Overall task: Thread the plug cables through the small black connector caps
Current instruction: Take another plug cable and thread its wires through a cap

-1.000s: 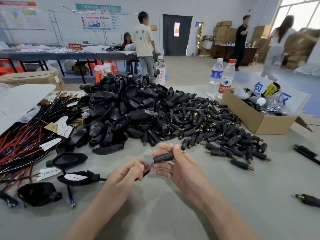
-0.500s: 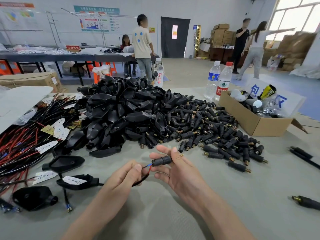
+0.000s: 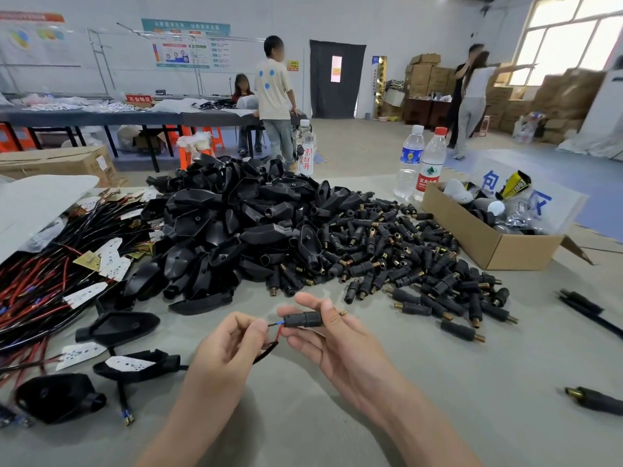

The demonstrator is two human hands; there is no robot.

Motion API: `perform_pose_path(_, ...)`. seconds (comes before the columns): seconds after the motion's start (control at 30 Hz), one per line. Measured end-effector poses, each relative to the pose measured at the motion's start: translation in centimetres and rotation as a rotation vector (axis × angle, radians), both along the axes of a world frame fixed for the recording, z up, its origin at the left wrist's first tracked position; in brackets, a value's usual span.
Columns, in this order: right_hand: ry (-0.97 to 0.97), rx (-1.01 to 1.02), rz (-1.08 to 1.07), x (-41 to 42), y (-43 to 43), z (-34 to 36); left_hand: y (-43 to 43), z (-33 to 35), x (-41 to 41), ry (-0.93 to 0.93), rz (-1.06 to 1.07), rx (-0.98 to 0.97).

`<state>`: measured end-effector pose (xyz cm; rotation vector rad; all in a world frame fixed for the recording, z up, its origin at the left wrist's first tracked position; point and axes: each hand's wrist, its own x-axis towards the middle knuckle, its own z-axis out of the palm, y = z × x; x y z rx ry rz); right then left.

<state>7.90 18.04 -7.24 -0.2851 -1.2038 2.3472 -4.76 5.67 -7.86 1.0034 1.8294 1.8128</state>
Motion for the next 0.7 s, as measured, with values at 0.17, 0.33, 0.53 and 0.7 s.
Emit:
perform_pose_path(0.17, -0.009, 0.009, 0.005, -0.2, -0.3, 0.2, 0.3, -0.4, 0.7, 0.053, 0.171, -0.019)
perform_pose_path(0.33, -0.037, 0.015, 0.041, -0.2, -0.6, 0.3, -0.2, -0.2, 1.1, 0.365, 0.178, -0.074)
perform_pose_path(0.53, -0.009, -0.041, 0.034, -0.1, -0.8, 0.5, 0.3, -0.1, 1.0, 0.122, 0.116, 0.054)
perform_pose_path(0.7, 0.03, -0.124, 0.009, 0.0, -0.8, 0.8, 0.0, 0.0, 0.7, 0.052, 0.071, 0.121)
